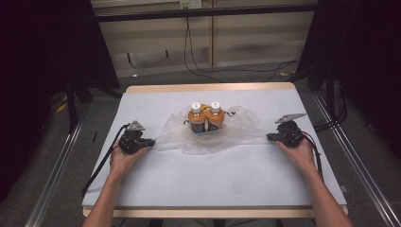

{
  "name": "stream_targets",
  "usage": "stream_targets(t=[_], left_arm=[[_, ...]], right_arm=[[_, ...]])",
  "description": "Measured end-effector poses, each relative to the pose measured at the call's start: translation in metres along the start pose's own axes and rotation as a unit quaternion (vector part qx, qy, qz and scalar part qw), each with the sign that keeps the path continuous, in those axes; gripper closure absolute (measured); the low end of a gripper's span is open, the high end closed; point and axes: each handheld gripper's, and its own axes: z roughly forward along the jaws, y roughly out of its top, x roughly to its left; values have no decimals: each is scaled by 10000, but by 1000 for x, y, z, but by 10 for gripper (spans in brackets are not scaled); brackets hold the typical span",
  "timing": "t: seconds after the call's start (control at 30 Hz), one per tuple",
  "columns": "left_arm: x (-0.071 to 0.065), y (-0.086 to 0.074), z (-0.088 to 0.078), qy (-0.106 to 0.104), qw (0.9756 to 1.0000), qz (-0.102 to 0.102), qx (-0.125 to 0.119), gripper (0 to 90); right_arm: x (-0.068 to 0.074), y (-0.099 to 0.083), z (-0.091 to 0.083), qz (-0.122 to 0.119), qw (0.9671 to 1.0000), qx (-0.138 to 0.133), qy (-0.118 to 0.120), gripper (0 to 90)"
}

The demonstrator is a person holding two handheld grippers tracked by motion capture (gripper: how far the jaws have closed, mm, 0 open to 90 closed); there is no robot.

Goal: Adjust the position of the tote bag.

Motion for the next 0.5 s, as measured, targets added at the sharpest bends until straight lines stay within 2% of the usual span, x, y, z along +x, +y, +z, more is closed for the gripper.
stream_targets(t=[0.2,0.27,0.3,0.33,0.37,0.4,0.43,0.47,0.5], left_arm=[[3,-6,-1,-154,9995,-206,-185,868],[2,-7,-3,-81,9998,-82,-154,813],[0,-7,-5,-106,9997,-94,-204,722],[0,-7,-5,-106,9997,-94,-204,680],[-1,-7,-7,-160,9995,-70,-253,680],[-1,-5,-12,-35,9991,-130,-390,616],[-1,-5,-12,-35,9991,-130,-390,563],[0,-5,-14,40,9987,-175,-484,563],[1,-5,-17,10,9980,-246,-586,490]], right_arm=[[0,-7,-1,141,9996,-235,32,900],[3,-8,-1,142,9996,-250,-53,876],[5,-7,-1,131,9994,-305,-113,782],[5,-7,-1,131,9994,-305,-113,782],[6,-7,-1,120,9993,-357,-80,742],[7,-5,-4,100,9988,-479,-27,686],[7,-5,-4,100,9988,-479,-27,686],[8,-4,-5,122,9982,-580,44,659],[9,-3,-9,204,9967,-787,64,578]])
